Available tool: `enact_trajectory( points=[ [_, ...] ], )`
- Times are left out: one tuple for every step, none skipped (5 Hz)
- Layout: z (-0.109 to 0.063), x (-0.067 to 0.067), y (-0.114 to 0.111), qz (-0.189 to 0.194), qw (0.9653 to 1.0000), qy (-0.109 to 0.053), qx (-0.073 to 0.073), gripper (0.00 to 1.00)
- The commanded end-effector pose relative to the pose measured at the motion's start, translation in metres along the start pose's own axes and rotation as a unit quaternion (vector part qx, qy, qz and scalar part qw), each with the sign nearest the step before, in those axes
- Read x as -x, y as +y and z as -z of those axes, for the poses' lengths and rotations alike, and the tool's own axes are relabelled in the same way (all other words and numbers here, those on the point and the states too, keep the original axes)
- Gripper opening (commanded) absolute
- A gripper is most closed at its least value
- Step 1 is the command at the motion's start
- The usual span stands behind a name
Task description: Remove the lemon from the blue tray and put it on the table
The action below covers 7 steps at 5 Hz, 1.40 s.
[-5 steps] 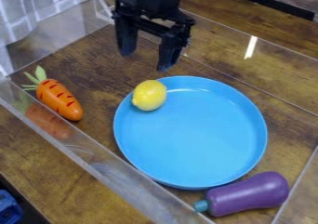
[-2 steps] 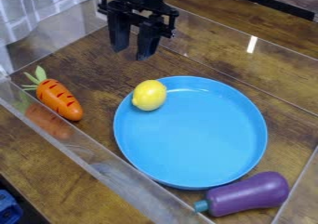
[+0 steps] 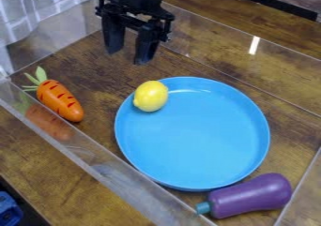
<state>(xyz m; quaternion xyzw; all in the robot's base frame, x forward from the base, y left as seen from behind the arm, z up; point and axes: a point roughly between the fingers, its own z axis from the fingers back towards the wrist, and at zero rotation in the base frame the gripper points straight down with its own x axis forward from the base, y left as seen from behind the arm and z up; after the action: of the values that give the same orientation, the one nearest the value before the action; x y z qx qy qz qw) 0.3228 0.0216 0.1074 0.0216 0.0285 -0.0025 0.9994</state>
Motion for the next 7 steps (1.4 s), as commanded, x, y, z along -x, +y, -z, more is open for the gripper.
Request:
enact_trajectory(
  points=[
    [-0.015,-0.01,0.021,-0.009,0.9992,-0.038,0.001,1.0],
    [-0.005,-0.021,0.033,0.03,0.9991,-0.03,-0.002,1.0],
    [0.008,-0.031,0.033,0.041,0.9986,-0.032,0.0,1.0],
    [0.022,-0.042,0.03,0.049,0.9982,-0.035,0.002,1.0],
    [0.026,-0.05,0.021,0.062,0.9971,-0.044,0.012,1.0],
    [0.028,-0.056,0.015,0.08,0.9955,-0.047,0.02,1.0],
    [0.025,-0.056,0.005,0.096,0.994,-0.048,0.022,1.0]
  ],
)
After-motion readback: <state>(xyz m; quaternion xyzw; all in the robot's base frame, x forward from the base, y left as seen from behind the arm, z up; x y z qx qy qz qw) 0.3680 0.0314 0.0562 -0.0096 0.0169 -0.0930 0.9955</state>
